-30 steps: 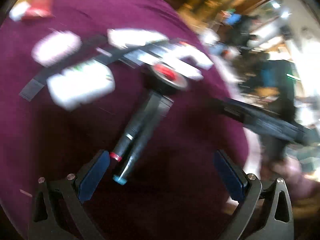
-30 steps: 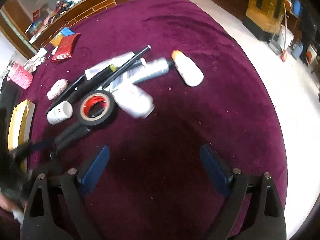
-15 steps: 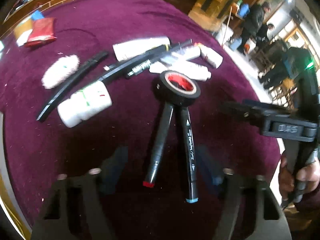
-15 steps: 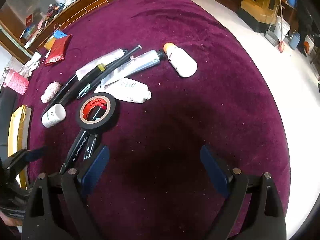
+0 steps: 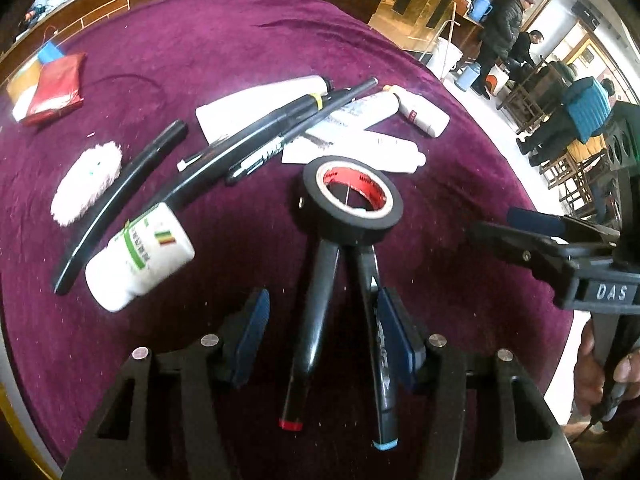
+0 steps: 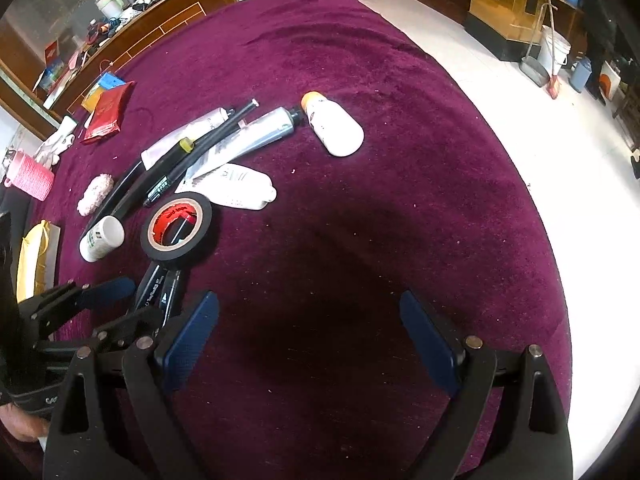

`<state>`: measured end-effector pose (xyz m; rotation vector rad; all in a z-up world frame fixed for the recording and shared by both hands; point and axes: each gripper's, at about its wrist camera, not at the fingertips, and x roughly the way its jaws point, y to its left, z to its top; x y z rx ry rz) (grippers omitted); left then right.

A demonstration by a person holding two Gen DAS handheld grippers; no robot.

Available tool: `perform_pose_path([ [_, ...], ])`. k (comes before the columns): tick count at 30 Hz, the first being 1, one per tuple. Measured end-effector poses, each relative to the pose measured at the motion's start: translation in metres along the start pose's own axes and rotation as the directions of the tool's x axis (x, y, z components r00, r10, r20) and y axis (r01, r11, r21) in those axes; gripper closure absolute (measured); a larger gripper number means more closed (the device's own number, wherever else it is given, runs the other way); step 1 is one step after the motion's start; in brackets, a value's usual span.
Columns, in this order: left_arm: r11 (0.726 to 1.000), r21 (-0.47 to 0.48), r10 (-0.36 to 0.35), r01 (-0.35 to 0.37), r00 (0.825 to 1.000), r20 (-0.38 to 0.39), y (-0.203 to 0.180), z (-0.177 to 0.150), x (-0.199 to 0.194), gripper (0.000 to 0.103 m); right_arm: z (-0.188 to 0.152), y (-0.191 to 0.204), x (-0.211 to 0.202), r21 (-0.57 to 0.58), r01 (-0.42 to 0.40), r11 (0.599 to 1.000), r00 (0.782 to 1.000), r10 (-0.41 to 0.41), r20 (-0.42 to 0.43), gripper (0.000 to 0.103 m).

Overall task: Organize objects
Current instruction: 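Grasp the red-capped black marker with the left gripper while right grasps blue-capped marker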

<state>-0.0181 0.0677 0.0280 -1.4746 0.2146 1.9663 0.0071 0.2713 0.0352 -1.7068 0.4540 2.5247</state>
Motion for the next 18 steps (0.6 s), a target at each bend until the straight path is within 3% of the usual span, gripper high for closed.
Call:
perform_pose_path([
  [10, 1.0, 0.0, 0.023, -0.023, 1.0, -0.003, 0.015, -0.005, -0.002, 0.053, 0.0, -0.002, 0.001, 0.002, 0.0, 1.0, 1.0, 0.0, 0.003, 0.01],
  [14, 0.993, 0.063, 0.101, -0.1, 0.995, -0.007, 0.004, -0.007, 0.003, 0.053, 0.002, 0.002, 0.004, -0.004, -0.004, 1.0, 1.0, 0.004, -0.003, 0.01],
  [18, 0.971, 0.149, 0.192, -0.188, 0.981, -0.014, -0.019, -0.005, 0.017, 0.032, 0.0, 0.01, 0.005, -0.027, 0.0, 1.0, 1.0, 0.0, -0.001, 0.01],
])
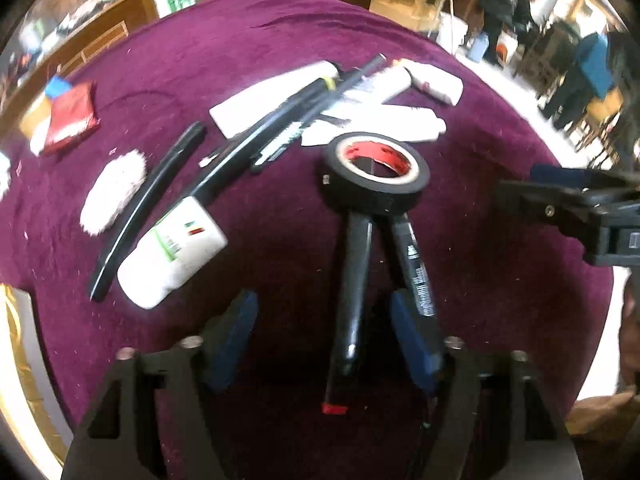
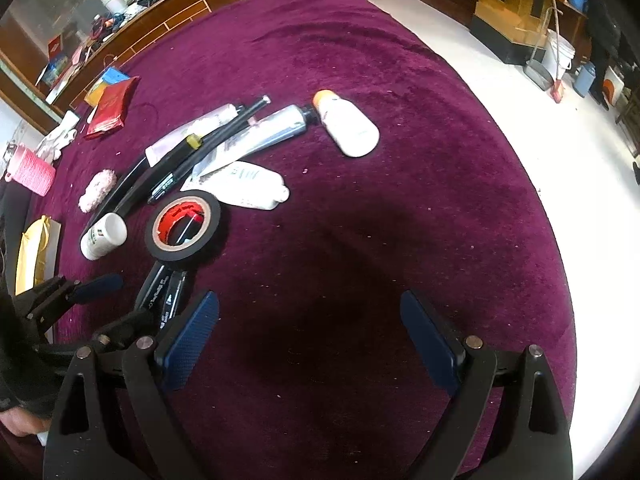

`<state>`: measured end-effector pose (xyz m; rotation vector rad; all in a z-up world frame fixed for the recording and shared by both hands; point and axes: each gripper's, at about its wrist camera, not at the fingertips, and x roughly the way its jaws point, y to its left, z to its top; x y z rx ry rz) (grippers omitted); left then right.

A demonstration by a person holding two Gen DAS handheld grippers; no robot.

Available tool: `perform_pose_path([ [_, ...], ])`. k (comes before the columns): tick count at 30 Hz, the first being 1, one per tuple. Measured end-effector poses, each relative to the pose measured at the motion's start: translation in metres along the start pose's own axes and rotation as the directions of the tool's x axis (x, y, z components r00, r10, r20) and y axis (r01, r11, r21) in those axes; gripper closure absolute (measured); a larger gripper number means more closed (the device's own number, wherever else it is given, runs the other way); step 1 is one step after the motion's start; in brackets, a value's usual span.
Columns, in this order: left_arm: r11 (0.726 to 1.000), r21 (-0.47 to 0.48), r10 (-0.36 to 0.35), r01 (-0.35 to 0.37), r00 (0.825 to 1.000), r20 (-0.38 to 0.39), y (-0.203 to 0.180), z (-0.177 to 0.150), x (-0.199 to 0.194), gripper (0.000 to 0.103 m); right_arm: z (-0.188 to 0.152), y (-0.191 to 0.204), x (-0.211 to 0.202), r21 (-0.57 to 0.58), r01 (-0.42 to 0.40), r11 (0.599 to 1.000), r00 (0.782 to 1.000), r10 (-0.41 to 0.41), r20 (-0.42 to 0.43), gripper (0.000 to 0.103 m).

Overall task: Organize objects
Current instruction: 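Grasp the red-capped black marker with the left gripper while right grasps blue-capped marker, then carry both markers to the white tray with both grippers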

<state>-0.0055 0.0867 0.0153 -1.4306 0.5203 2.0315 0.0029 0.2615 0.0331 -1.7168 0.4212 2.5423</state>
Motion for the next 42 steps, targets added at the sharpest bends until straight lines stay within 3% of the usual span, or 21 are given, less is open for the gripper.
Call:
perform_pose_path([
  [2, 0.998, 0.021, 0.061, -0.061, 0.998, 0.021, -0.01, 0.002, 0.003, 0.02, -0.001, 0.003, -0.001, -0.011, 0.005, 1.0, 1.0, -0.004, 0.003, 0.01],
  [4, 0.997, -0.013, 0.081, -0.081, 0.997, 0.017, -0.008, 0.004, 0.007, 0.002, -0.002, 0.004, -0.002, -0.021, 0.012, 1.0, 1.0, -0.012, 0.008, 0.01],
  [6, 0.995, -0.088, 0.043, -0.043, 0.999, 0.005, 0.003, 0.006, 0.012, 0.002, -0.003, 0.004, -0.004, -0.023, 0.02, 1.0, 1.0, -0.02, 0.012, 0.01],
  [11, 0.991, -0.111, 0.073, -0.069, 0.997, 0.03, 0.001, 0.006, 0.011, 0.002, -0.006, 0.002, -0.006, -0.008, 0.033, 0.999, 0.999, -0.033, 0.013, 0.01],
  [14, 0.993, -0.104, 0.07, -0.062, 0.995, 0.072, -0.005, -0.001, 0.005, 0.015, -0.008, 0.004, -0.008, -0.006, 0.037, 0.999, 0.999, -0.037, 0.013, 0.01],
  [16, 0.996, -0.072, 0.057, -0.051, 0.994, 0.097, -0.011, -0.005, -0.002, 0.046, -0.01, 0.007, -0.01, -0.012, 0.046, 0.999, 0.999, -0.045, 0.018, 0.01],
  [17, 0.997, -0.061, 0.052, -0.046, 0.994, 0.1, -0.014, -0.005, -0.005, 0.056, -0.011, 0.009, -0.011, -0.016, 0.05, 0.999, 0.999, -0.049, 0.019, 0.01],
  [18, 0.997, -0.056, 0.054, -0.048, 0.993, 0.101, -0.016, -0.006, -0.007, 0.077, -0.011, 0.011, -0.011, -0.019, 0.051, 0.998, 0.999, -0.051, 0.018, 0.01],
  [19, 0.997, -0.056, 0.055, -0.05, 0.994, 0.098, -0.016, -0.006, -0.008, 0.089, -0.012, 0.013, -0.011, -0.02, 0.051, 0.998, 0.999, -0.051, 0.018, 0.01],
  [29, 0.988, -0.151, 0.032, -0.019, 0.996, 0.084, 0.007, -0.027, -0.026, 0.09, -0.021, 0.048, -0.005, -0.085, 0.058, 0.995, 0.998, -0.058, 0.003, 0.01],
  [42, 0.974, -0.216, 0.097, -0.071, 0.989, 0.113, 0.042, -0.058, -0.067, 0.092, -0.034, 0.105, 0.028, -0.242, 0.101, 0.965, 0.994, -0.109, -0.021, 0.011],
])
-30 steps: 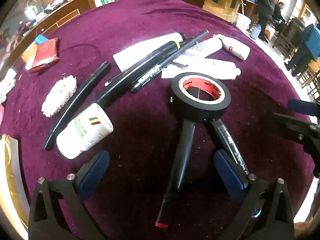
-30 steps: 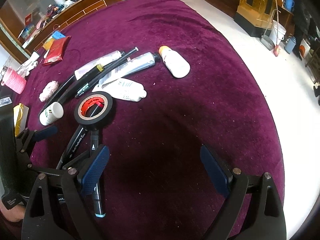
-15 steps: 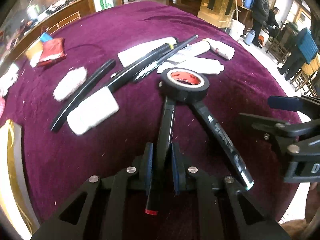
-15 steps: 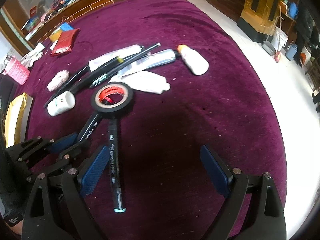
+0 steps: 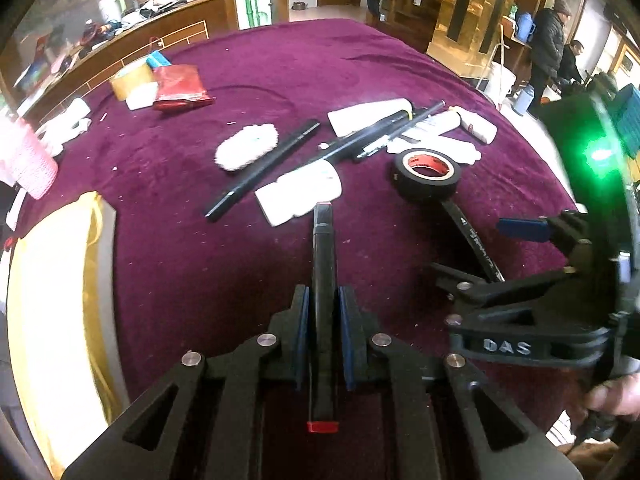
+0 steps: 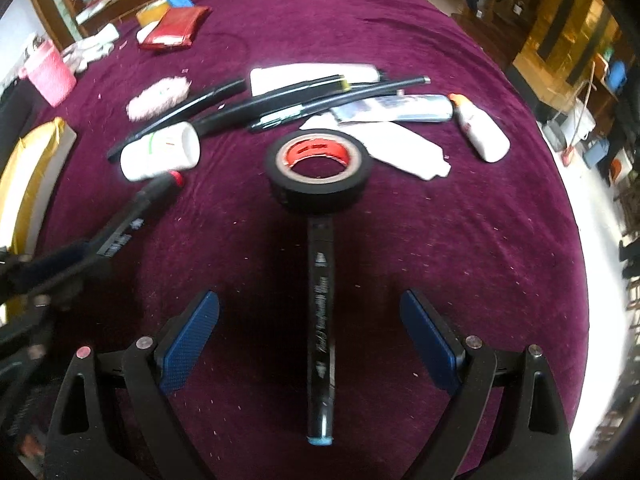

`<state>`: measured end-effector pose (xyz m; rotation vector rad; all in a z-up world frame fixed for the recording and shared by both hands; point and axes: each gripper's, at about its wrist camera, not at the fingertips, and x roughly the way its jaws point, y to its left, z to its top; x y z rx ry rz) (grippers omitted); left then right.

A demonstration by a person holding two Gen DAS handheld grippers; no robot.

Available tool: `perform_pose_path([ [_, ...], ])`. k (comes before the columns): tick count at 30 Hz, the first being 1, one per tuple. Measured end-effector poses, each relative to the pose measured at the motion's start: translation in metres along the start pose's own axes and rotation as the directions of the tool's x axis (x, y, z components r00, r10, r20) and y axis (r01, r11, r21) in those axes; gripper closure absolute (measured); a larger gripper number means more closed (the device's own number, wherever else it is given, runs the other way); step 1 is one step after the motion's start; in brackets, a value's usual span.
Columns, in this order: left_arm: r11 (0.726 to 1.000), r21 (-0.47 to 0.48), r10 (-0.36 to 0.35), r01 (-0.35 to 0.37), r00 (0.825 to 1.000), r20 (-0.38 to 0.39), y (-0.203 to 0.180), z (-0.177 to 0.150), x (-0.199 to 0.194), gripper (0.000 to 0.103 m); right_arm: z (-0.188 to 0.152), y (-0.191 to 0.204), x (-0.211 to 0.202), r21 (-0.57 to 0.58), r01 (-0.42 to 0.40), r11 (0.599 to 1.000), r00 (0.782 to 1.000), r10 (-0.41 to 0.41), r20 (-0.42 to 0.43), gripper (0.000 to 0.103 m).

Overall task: Organize objects
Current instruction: 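Carry both markers to the white tray with both grippers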

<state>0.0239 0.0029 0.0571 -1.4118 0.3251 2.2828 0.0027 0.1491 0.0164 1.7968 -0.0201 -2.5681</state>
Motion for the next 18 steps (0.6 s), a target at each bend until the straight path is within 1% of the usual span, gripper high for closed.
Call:
perform_pose_path([
  [1, 1.0, 0.0, 0.003, -0.003, 1.0, 0.003, 0.002, -0.001, -0.002, 0.092, 0.0, 0.001, 0.002, 0.002, 0.002, 1.0, 1.0, -0.002, -0.005, 0.011],
  [2, 1.0, -0.002, 0.003, -0.003, 1.0, 0.005, 0.005, -0.002, -0.003, 0.092, 0.0, 0.002, 0.005, 0.007, 0.002, 1.0, 1.0, -0.002, -0.01, 0.019],
  [3, 1.0, -0.005, 0.002, -0.002, 1.0, 0.006, 0.008, -0.003, -0.005, 0.092, 0.0, 0.003, 0.006, 0.007, 0.021, 1.0, 1.0, -0.021, -0.001, 0.02],
  [6, 1.0, -0.01, 0.003, -0.002, 1.0, 0.006, 0.016, -0.006, -0.008, 0.092, 0.001, 0.004, 0.005, 0.01, 0.029, 1.0, 1.0, -0.029, 0.011, 0.029],
  [7, 1.0, -0.01, 0.003, -0.003, 1.0, 0.005, 0.018, -0.007, -0.008, 0.092, 0.001, 0.005, 0.003, 0.01, 0.031, 0.999, 0.999, -0.031, 0.013, 0.039],
  [8, 1.0, -0.009, 0.006, -0.006, 1.0, 0.005, 0.021, -0.008, -0.008, 0.092, 0.002, 0.005, 0.002, 0.011, 0.032, 0.999, 0.999, -0.032, 0.015, 0.052],
  [9, 1.0, -0.007, 0.007, -0.007, 1.0, 0.005, 0.021, -0.008, -0.009, 0.092, 0.002, 0.006, 0.0, 0.011, 0.034, 0.999, 0.999, -0.035, 0.013, 0.059],
  [11, 1.0, -0.003, 0.006, -0.006, 1.0, 0.005, 0.025, -0.009, -0.009, 0.092, 0.003, 0.007, -0.001, 0.012, 0.032, 0.999, 0.999, -0.032, 0.005, 0.088],
  [14, 1.0, 0.005, -0.004, 0.004, 1.0, 0.014, 0.029, -0.011, -0.013, 0.092, 0.001, 0.006, -0.004, 0.046, -0.003, 0.999, 1.0, 0.003, -0.007, 0.09],
  [16, 1.0, 0.006, -0.01, 0.01, 1.0, 0.019, 0.032, -0.013, -0.016, 0.092, -0.003, 0.002, -0.006, 0.09, -0.048, 0.995, 0.999, 0.049, -0.015, 0.09],
  [18, 0.999, -0.006, -0.031, 0.032, 0.999, 0.023, 0.04, -0.015, -0.021, 0.092, -0.008, -0.002, -0.01, 0.137, -0.104, 0.985, 0.994, 0.107, -0.019, 0.09],
])
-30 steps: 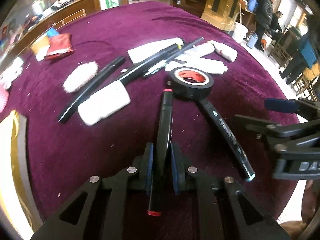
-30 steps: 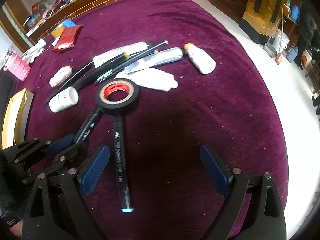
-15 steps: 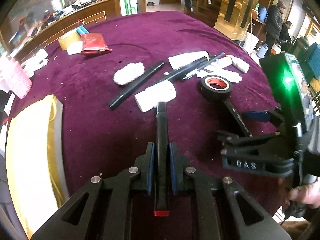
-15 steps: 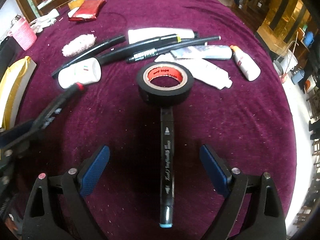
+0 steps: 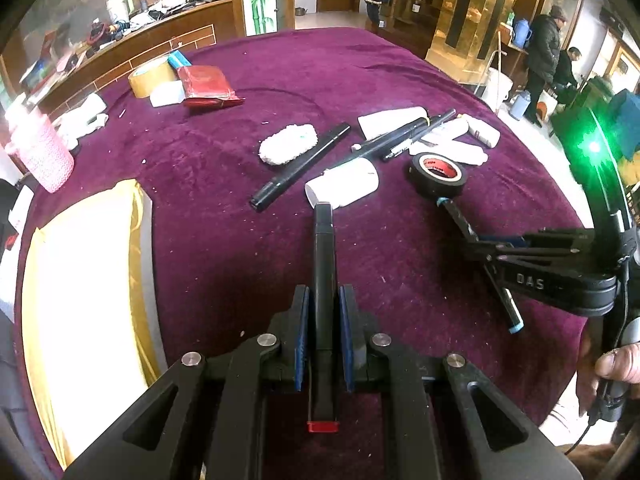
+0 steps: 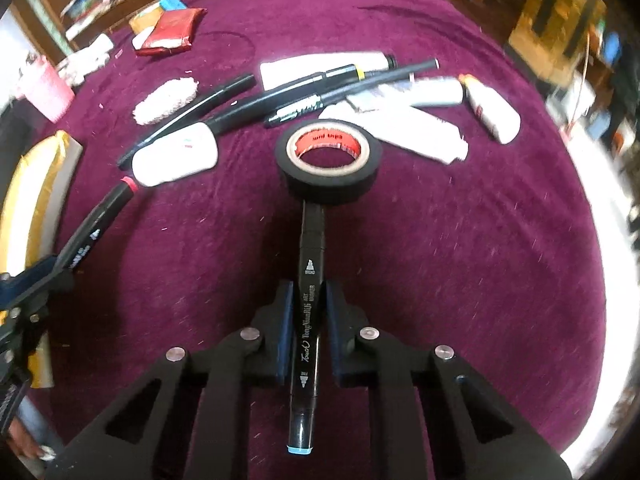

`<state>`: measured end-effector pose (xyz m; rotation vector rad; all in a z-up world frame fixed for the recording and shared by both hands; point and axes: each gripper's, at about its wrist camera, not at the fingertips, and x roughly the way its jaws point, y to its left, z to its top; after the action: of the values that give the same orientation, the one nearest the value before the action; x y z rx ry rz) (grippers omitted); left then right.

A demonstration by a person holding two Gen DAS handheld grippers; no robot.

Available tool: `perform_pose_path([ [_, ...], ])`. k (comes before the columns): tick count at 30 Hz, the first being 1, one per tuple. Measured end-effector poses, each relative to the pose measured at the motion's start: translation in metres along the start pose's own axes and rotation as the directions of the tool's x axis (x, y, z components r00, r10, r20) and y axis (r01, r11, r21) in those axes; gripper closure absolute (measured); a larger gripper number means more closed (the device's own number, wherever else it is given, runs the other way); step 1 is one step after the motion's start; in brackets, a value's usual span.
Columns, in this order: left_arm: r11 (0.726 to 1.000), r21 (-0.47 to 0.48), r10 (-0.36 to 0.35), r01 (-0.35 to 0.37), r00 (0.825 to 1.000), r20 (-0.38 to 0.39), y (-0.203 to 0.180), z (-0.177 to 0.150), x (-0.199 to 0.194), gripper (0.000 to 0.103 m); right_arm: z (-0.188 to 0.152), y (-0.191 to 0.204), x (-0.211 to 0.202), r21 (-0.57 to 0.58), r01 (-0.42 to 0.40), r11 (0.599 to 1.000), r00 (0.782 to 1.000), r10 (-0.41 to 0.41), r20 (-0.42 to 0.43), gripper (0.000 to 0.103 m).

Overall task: Organize objects
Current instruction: 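Carry both markers to the white tray with both grippers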

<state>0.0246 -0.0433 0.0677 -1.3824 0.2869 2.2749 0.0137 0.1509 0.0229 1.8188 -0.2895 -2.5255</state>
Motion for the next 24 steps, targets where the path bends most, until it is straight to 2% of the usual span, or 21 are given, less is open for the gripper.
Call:
perform_pose_path([
  [6, 0.997, -0.066, -0.049, 0.05, 0.999, 0.013, 0.033, -0.01, -0.02, 0.092, -0.01, -0.003, -0.022, 0.105, -0.147, 0.984, 0.989, 0.145, 0.024, 0.091],
  [12, 0.984, -0.17, -0.045, 0.052, 0.998, 0.044, 0.082, -0.024, -0.044, 0.091, -0.009, 0.031, -0.048, 0.077, -0.262, 0.962, 0.964, 0.258, 0.06, 0.09],
  [16, 0.968, -0.25, -0.007, 0.02, 0.999, 0.054, 0.124, -0.028, -0.049, 0.091, 0.01, 0.077, -0.054, 0.024, -0.35, 0.936, 0.936, 0.349, 0.043, 0.09],
  [21, 0.939, -0.343, 0.026, -0.002, 0.998, 0.064, 0.17, -0.031, -0.044, 0.091, 0.038, 0.154, -0.042, -0.039, -0.445, 0.894, 0.895, 0.445, -0.028, 0.09],
  [24, 0.923, -0.384, 0.036, -0.007, 0.997, 0.069, 0.19, -0.03, -0.039, 0.091, 0.048, 0.199, -0.028, -0.083, -0.457, 0.886, 0.89, 0.453, -0.062, 0.09],
])
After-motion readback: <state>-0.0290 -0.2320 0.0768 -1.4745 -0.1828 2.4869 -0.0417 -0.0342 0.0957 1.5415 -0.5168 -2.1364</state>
